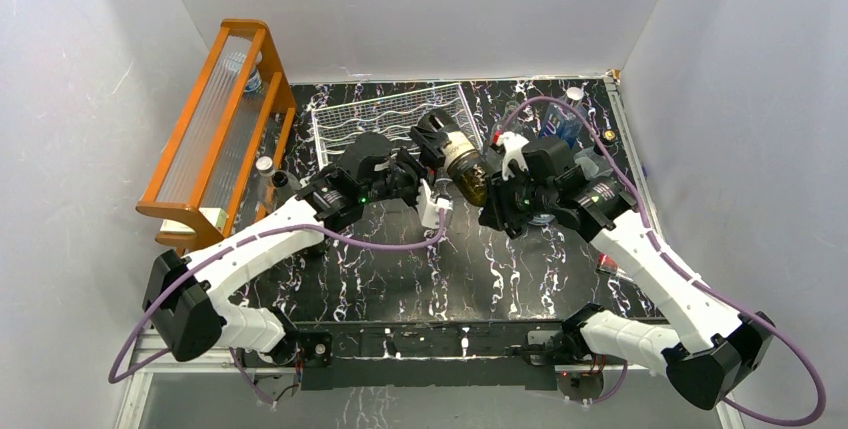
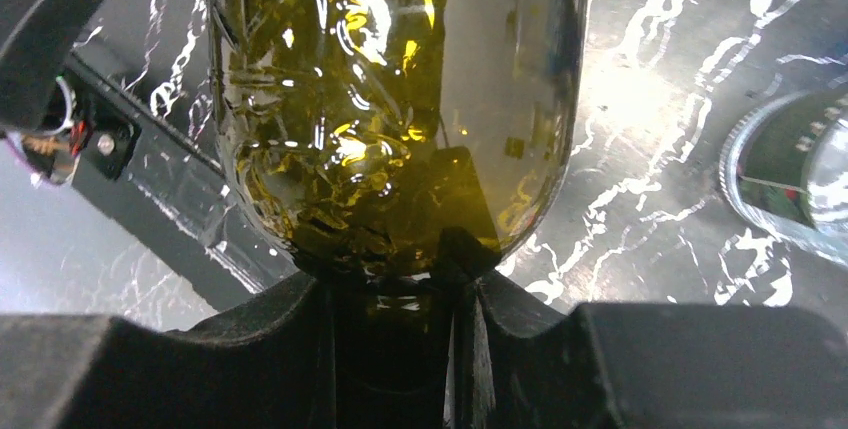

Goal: Put the wine bottle on the wine rack

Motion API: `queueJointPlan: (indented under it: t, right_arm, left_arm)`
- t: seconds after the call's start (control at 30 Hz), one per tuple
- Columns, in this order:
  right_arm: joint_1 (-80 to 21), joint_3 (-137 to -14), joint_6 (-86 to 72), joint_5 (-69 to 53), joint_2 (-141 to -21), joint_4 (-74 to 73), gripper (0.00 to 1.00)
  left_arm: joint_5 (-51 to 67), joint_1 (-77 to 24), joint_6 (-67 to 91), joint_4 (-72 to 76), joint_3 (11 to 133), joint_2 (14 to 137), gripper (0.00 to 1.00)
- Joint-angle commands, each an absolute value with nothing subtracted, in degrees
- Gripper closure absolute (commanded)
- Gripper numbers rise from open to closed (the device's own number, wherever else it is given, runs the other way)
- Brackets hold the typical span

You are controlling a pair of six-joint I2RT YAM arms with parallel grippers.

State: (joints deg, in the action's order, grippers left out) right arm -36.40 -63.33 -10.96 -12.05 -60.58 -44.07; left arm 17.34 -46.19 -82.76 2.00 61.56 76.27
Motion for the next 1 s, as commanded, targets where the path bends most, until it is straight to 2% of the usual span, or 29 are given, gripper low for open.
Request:
queueJointPlan:
  t: [0.0, 0.2, 0.3, 0.37, 0.47, 0.6, 0.87, 0.97]
  right_arm:
    - [-36.28, -70.72, -13.93, -4.28, -57.31, -38.73, 1.0]
    - [-36.23, -71.44, -15.08, -3.11, -57.73, -37.91, 1.0]
    - [-36.23, -70.49, -14.46, -4.22, -59.21, -37.66, 1.0]
    - [-36.24, -69.85, -13.16, -6.68, -59.56, -37.5, 1.0]
    - [-36.28, -68.0, -11.07, -8.43, -59.19, -37.23, 1.0]
    - [-36.27, -65.18, -10.09, -7.63, -59.61, -38.54, 1.0]
    - [-36.25, -57.79, -12.01, -4.72, -59.18, -36.64, 1.0]
    - [-36.29, -55.8, -13.09, -3.12, -59.31, -35.74, 1.0]
  left_arm:
    - [18.33, -46.05, -75.03, -1.79, 62.96, 71.71, 0.02]
    - [20.73, -46.05, -61.05, -6.05, 61.81, 66.56, 0.02]
    - [24.34, -46.05, -47.09, -2.52, 59.47, 63.27, 0.02]
    - [24.45, -46.05, -31.72, 0.58, 58.34, 61.08, 0.02]
    - [19.21, -46.05, -12.68, 4.51, 56.91, 57.49, 0.02]
    - [9.39, -46.05, 4.85, 7.44, 55.4, 54.27, 0.02]
    - [0.91, -46.01, 22.12, 1.1, 54.24, 51.09, 0.02]
    - [-0.39, -46.05, 24.2, -2.47, 54.95, 50.14, 0.02]
